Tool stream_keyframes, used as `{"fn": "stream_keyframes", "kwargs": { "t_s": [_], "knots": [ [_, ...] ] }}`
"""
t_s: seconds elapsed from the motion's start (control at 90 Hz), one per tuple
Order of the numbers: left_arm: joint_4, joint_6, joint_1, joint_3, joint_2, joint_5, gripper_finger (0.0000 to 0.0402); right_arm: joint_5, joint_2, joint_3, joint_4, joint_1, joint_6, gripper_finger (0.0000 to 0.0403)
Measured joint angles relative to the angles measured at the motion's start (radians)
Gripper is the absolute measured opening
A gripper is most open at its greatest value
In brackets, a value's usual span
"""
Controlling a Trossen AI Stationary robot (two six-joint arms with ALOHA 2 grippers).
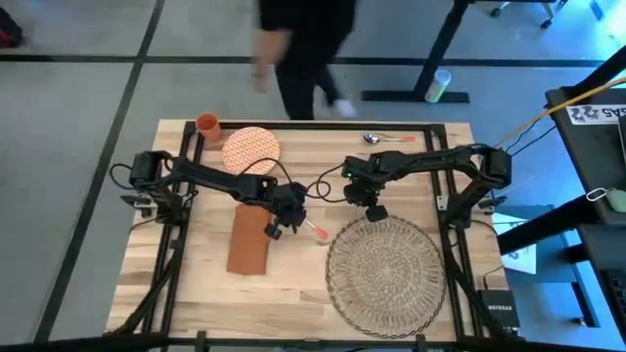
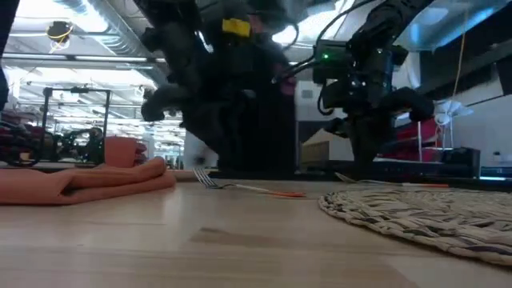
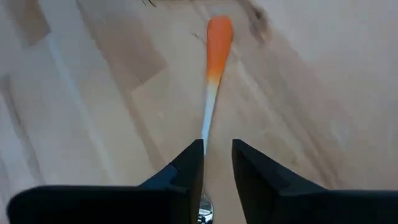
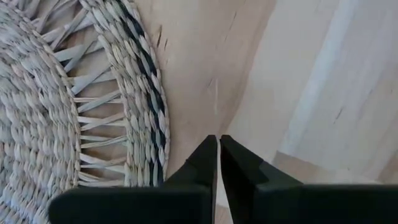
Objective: Set table place
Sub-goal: Put the orange fork on top of the orange table napkin
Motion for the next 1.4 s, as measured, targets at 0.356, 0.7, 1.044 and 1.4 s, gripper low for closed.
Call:
{"fn": "stream_keyframes", "kwargs": {
  "t_s": [0.356,0.7,1.044,1.4],
  "knots": [
    [0.001,0.004,0.055,0.017,0.064,0.002,0.0077,0.027,0.0,0.0,-0.002,0.0,-0.007,0.0006],
    [0.006,0.012,0.053,0.017,0.08,0.018,0.0077,0.026,0.0,0.0,0.0,0.0,-0.03,0.0006],
    [0.016,0.034,0.05,0.018,0.107,0.035,0.0059,0.026,0.0,0.0,0.001,0.0,-0.03,0.0006],
    [-0.119,0.123,0.032,0.092,0.107,-0.097,0.0001,0.026,0.0,0.0,0.001,0.0,-0.032,0.0005]
  ]
}}
